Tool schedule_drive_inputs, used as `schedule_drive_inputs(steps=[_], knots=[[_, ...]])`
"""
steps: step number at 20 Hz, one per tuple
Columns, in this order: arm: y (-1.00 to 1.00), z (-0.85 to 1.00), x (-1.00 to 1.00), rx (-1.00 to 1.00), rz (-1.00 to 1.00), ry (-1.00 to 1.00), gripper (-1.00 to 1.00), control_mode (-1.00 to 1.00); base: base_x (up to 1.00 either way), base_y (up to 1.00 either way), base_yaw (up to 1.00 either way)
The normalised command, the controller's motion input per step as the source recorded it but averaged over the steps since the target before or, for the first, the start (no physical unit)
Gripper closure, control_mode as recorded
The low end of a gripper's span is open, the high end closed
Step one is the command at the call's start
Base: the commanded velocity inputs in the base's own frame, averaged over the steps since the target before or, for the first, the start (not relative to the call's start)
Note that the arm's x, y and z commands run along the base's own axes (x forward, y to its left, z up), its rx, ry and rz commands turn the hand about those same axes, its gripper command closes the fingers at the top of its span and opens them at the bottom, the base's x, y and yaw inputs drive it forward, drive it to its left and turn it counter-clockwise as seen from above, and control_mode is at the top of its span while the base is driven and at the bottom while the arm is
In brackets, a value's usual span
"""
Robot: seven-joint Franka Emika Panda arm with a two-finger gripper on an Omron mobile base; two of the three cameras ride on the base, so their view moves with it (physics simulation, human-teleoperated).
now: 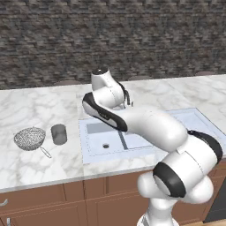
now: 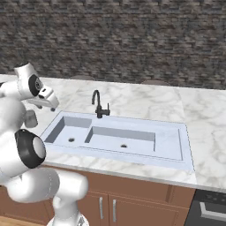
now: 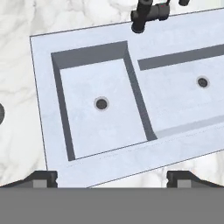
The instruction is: Place the glass cup in the left basin and the strainer in the right basin of the sink.
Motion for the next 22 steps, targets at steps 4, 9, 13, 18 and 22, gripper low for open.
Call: schedule_drive_inputs(steps=[4, 9, 13, 18, 22], knots=[[0.49, -0.2, 0.64, -0.01, 0.15, 0.07, -1.0, -1.0, 0.0, 0.0, 0.0], [0.49, -0.18, 0.73, 0.05, 0.16, 0.16, -1.0, -1.0, 0.0, 0.0, 0.0], [0.65, -0.26, 0.51, 0.0, 0.11, 0.1, -1.0, -1.0, 0.0, 0.0, 0.0], [0.6, -0.27, 0.38, -0.02, 0.09, 0.08, -1.0, -1.0, 0.0, 0.0, 0.0], [0.48, -0.29, 0.36, 0.0, 0.05, 0.09, -1.0, -1.0, 0.0, 0.0, 0.0]])
